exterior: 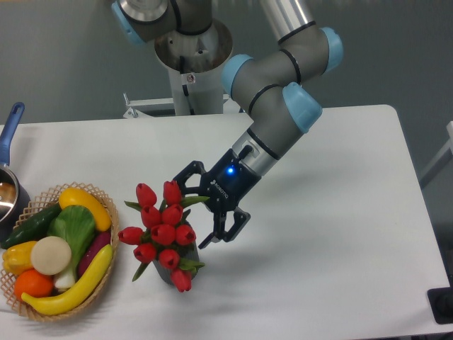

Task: Pick up the flowers from the vase
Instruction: 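Close the gripper around the tulip stems just above the vase rim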

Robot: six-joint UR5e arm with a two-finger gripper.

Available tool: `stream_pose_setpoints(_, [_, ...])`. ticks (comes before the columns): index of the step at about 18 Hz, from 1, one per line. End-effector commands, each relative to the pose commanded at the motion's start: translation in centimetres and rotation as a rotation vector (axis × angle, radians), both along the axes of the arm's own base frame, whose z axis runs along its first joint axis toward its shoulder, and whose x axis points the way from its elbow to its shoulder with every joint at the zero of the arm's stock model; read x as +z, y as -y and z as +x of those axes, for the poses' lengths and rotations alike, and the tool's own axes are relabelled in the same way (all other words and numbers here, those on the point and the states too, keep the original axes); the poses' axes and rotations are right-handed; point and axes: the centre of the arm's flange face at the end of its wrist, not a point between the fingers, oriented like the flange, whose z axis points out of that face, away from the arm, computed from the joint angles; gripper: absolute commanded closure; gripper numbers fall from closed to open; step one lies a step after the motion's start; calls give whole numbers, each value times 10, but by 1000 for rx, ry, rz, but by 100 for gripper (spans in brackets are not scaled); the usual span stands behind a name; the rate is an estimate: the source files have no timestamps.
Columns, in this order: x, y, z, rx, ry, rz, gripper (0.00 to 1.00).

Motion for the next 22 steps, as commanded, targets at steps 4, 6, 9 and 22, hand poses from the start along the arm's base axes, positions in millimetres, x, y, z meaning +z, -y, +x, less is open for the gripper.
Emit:
stream_pose_setpoints(4, [1,-5,6,-12,-3,0,0])
stream_pose_setpoints(6, [-1,-6,6,-15,-1,-1,0])
stream_pose_setpoints(9, [-7,-12,4,-22,2,-5,0])
stream_pose_setpoints(22, [-10,-20,9,-37,-4,-1,38])
